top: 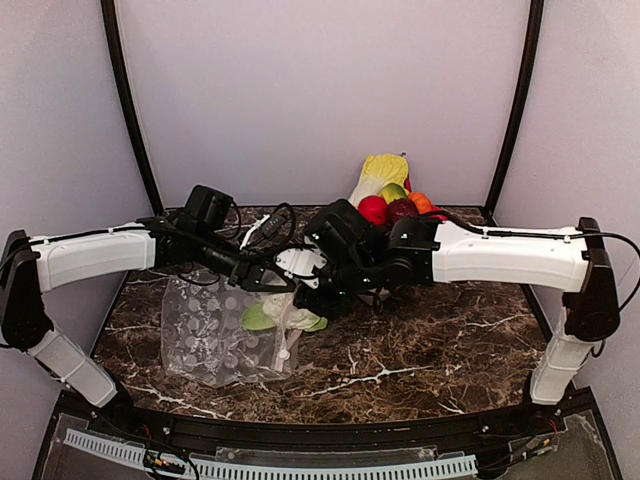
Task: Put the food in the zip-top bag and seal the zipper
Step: Place the fake vegetable in the zipper food storage bag.
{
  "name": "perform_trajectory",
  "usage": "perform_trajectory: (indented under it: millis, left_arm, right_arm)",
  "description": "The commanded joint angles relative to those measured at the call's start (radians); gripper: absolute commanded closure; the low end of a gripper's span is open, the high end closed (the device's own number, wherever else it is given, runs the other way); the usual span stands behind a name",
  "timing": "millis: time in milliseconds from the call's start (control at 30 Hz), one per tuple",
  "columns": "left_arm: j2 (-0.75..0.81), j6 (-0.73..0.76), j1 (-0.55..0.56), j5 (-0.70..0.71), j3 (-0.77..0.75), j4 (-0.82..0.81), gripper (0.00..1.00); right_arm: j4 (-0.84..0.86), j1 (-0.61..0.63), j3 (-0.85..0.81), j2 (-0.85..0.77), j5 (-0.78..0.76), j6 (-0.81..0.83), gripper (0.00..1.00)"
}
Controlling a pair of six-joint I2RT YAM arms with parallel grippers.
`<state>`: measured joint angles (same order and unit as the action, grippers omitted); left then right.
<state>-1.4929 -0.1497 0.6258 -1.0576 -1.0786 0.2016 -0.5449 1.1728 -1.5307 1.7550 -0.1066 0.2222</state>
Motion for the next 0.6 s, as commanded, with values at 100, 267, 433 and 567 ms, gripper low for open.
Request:
perform_trajectory:
  millis: [100,267,433,567]
  left_arm:
    - [-0.034,-0.020,0.014,0.009,0.013,0.002,0.99]
    - [-0.042,-0.053,0.013,0.005,0.020,-0.033,0.99]
    - [-0.038,-0.074,-0.008,0.038,0.021,-0.038,0.99]
    - [-0.029,-0.106,-0.037,0.025,0.036,-0.085,0.99]
  right_arm:
    - [0.093,-0.022,-0.013,-0.003,0.001,-0.101,0.58]
    - [0.078,-0.028,0.000,-0.015,0.012,-0.119,0.35]
    - [0.028,-0.031,-0.020,-0.023,0.008,-0.127,0.22]
    - [0.010,-0.036,-0.001,-0.062,0.007,-0.162,0.12]
